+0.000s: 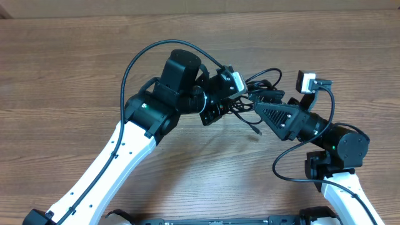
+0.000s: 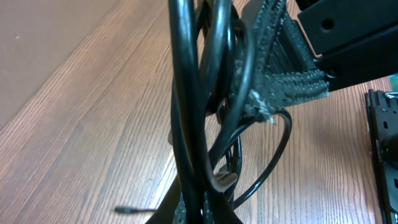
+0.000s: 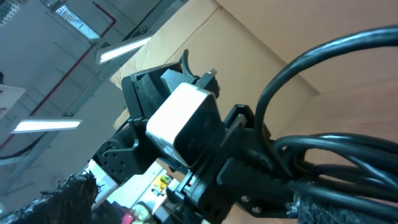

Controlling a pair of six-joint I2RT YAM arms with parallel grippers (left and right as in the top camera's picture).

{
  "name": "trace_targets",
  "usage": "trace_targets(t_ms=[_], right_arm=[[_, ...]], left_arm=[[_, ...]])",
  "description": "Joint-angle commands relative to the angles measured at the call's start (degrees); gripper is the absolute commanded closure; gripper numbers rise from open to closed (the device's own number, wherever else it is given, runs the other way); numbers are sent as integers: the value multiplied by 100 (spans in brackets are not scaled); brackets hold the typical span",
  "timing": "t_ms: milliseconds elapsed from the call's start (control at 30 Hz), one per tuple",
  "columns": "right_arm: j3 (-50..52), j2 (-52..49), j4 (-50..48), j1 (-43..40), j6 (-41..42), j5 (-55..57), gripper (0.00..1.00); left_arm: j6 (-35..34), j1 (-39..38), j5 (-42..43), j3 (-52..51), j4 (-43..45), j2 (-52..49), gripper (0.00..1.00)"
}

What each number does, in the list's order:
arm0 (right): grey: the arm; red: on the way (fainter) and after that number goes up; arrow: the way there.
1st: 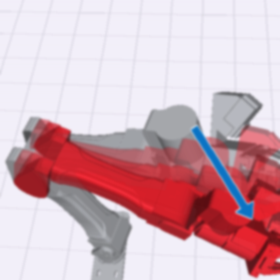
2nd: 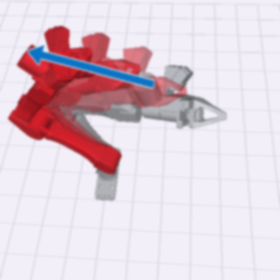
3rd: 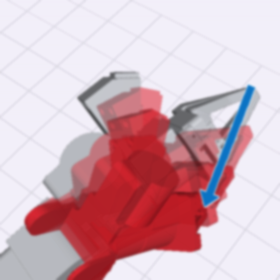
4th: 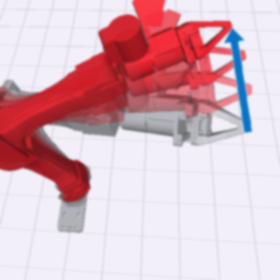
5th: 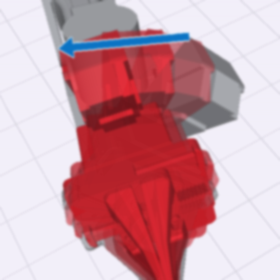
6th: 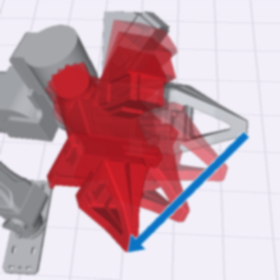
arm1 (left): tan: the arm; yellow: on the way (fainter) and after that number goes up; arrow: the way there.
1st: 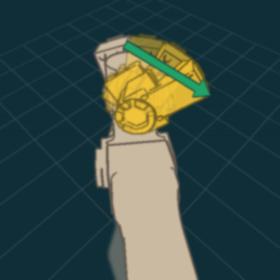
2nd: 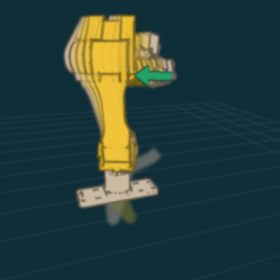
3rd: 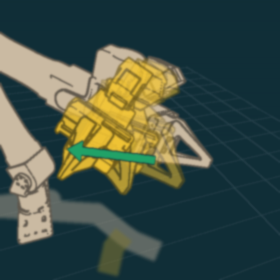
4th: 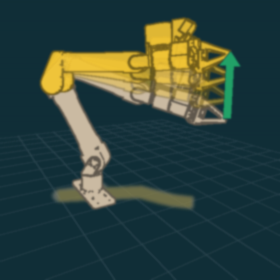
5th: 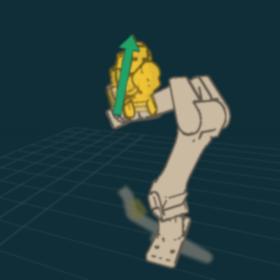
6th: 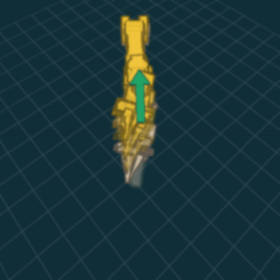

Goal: Untangle cables

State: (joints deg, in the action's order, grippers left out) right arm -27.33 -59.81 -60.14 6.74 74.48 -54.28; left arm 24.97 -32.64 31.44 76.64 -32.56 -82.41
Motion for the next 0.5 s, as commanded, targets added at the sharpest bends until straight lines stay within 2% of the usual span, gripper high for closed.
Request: trace_targets(t_ms=[0,200,467], right_arm=[[-166,28,-162,33,404,-264,0],[-166,26,-535,22,516,-382,1],[-166,28,-363,-496,546,-299,4]], left_arm=[[-55,-76,-153,120,4,-74,96],[-90,-63,-734,120,4,-72,96],[-365,170,-791,122,-22,7,96]])
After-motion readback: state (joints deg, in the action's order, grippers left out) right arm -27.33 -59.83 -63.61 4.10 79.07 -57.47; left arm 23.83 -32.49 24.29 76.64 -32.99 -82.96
